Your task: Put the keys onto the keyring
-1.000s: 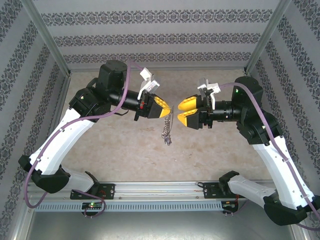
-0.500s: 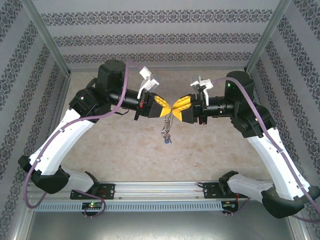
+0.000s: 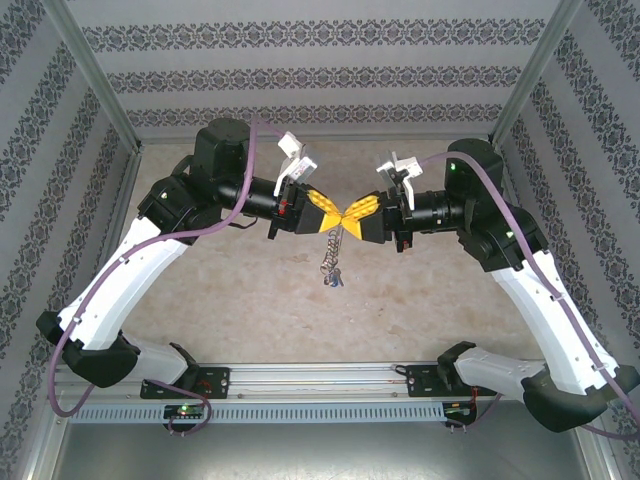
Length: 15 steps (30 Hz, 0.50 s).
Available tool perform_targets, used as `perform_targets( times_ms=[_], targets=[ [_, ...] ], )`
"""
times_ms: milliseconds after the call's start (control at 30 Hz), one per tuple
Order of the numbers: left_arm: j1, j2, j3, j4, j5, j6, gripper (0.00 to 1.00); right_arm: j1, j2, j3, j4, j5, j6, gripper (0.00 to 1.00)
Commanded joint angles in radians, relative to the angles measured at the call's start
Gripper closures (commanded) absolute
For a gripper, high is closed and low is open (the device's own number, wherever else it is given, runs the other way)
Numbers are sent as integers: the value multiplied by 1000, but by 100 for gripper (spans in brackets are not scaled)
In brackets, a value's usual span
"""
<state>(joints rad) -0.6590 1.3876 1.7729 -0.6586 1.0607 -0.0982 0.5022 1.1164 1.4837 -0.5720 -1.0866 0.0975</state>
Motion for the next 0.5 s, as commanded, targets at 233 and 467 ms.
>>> perform_targets(
  times_ms=[233,467],
  targets=[
    [4,6,5,62,21,-18,100,17,-3,8,55,-14,-28,100],
    [4,-12,-14,69,-9,-21,89,-7,-14,-5,104,-25,-3,100]
  ],
)
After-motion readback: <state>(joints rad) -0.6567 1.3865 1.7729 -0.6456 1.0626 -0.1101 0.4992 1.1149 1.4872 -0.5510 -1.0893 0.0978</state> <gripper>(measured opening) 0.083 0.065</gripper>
